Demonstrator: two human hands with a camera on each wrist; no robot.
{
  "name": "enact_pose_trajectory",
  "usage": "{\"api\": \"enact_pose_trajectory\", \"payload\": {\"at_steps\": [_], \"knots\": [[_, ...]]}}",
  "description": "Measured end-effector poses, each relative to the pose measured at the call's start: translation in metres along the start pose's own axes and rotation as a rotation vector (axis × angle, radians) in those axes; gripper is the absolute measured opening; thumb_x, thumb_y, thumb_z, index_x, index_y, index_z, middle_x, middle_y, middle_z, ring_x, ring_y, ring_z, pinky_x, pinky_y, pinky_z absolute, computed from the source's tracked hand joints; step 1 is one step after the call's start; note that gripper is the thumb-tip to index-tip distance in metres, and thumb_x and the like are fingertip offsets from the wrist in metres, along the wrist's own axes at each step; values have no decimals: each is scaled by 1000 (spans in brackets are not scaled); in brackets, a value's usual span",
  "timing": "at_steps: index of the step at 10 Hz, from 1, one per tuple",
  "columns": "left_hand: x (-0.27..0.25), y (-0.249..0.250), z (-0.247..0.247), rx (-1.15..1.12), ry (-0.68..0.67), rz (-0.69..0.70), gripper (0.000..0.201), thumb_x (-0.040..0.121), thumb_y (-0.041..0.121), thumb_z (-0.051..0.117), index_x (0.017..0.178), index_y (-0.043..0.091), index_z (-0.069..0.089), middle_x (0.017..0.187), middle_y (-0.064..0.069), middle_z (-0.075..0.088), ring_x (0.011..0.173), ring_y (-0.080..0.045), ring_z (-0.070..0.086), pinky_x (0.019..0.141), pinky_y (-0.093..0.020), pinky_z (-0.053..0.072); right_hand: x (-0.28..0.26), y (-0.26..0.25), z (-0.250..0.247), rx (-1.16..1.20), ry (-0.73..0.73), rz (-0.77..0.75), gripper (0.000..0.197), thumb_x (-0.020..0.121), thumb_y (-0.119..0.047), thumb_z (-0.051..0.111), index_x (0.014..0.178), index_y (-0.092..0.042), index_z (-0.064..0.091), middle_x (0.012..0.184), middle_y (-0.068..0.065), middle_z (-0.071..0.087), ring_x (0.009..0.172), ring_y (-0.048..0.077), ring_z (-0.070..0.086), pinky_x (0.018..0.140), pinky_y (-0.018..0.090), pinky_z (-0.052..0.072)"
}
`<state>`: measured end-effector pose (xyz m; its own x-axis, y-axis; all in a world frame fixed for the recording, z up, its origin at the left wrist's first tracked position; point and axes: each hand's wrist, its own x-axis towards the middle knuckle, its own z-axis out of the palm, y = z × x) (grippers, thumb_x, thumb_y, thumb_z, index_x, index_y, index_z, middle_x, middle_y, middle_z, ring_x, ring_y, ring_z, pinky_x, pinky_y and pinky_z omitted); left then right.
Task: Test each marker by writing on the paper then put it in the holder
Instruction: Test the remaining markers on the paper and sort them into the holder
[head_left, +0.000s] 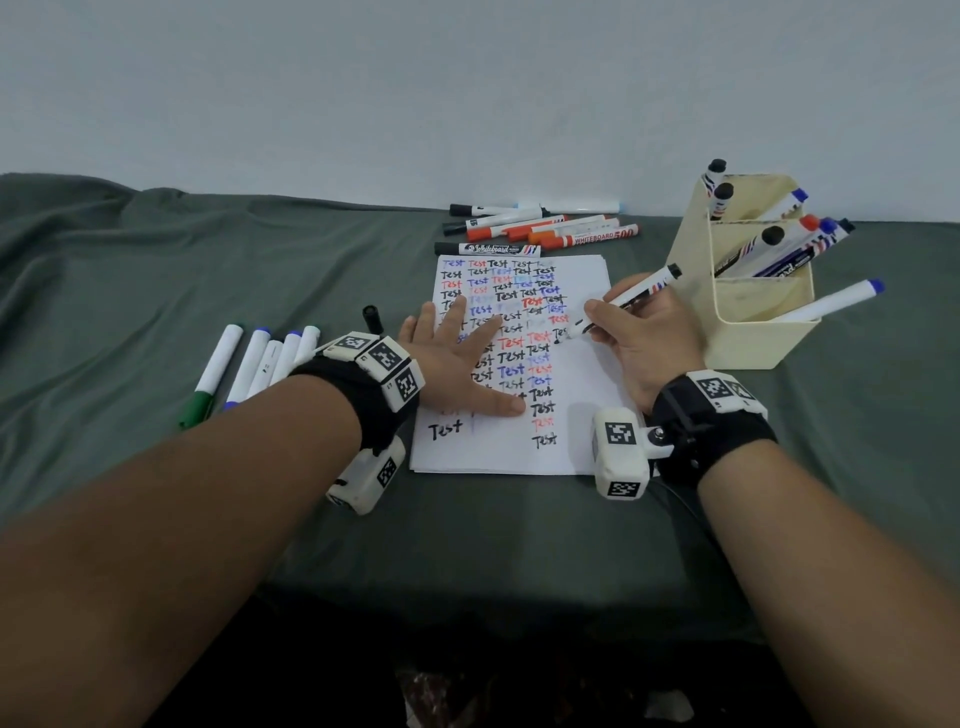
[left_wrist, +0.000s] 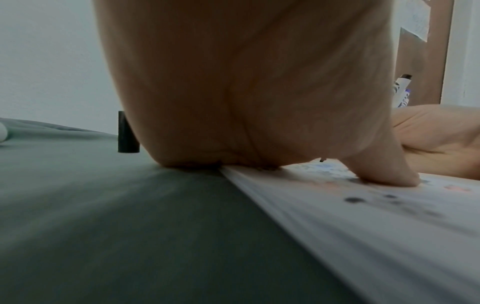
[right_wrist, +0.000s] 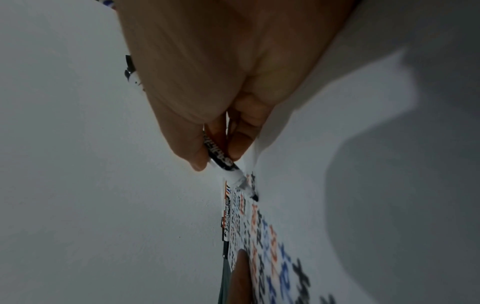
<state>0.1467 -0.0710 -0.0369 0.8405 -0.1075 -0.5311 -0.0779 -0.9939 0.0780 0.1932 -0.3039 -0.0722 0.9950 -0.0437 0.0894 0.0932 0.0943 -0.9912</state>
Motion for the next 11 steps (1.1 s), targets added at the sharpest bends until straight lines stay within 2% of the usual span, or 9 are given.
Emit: {"api": "enact_pose_trajectory", "payload": {"at_steps": [2, 4, 7, 8, 10, 11], "knots": [[0, 0, 0, -12, -2, -7, 123, 57, 104, 37, 148, 50, -25, 156, 3, -42, 146, -33, -33, 119, -51, -15, -1, -1, 2, -67, 1, -13, 24, 86, -1, 75, 84, -18, 59, 65, -6, 66, 62, 10, 64, 62, 22, 55], [-2, 0, 0, -8, 0, -4, 123, 57, 104, 37, 149, 50, -24, 156, 3, -42, 146, -33, -33, 119, -51, -15, 0, 0, 1, -43, -10, -15, 23, 85, -3, 78, 83, -18, 61, 68, -3, 68, 64, 14, 66, 65, 24, 56], [-2, 1, 0, -9, 3, -5, 122, 59, 103, 38, 149, 50, -24, 157, 3, -41, 146, -33, -32, 118, -51, -15, 1, 1, -1, -38, 17, -15, 22, 73, -15, 80, 77, -27, 62, 70, 0, 67, 68, 19, 65, 67, 30, 54], [-1, 1, 0, -11, 4, -6, 122, 59, 102, 39, 149, 50, -24, 157, 3, -41, 146, -33, -32, 119, -51, -15, 1, 1, -2, -29, 32, -25, 23, 76, -12, 78, 80, -24, 60, 68, -2, 66, 66, 18, 63, 65, 30, 53], [-1, 1, 0, -3, 6, -6, 122, 59, 103, 37, 149, 49, -24, 157, 2, -41, 146, -34, -32, 119, -52, -14, 1, 2, -2, -49, 30, -23, 27, 75, -9, 77, 73, -32, 62, 68, -4, 66, 67, 19, 63, 66, 31, 54], [-1, 1, 0, -4, 6, -7, 122, 58, 103, 37, 149, 49, -24, 157, 3, -41, 146, -33, -32, 119, -51, -15, 3, 3, -3, -37, 72, -41, 25, 78, -5, 75, 78, -24, 59, 64, -8, 64, 62, 15, 62, 63, 28, 52]]}}
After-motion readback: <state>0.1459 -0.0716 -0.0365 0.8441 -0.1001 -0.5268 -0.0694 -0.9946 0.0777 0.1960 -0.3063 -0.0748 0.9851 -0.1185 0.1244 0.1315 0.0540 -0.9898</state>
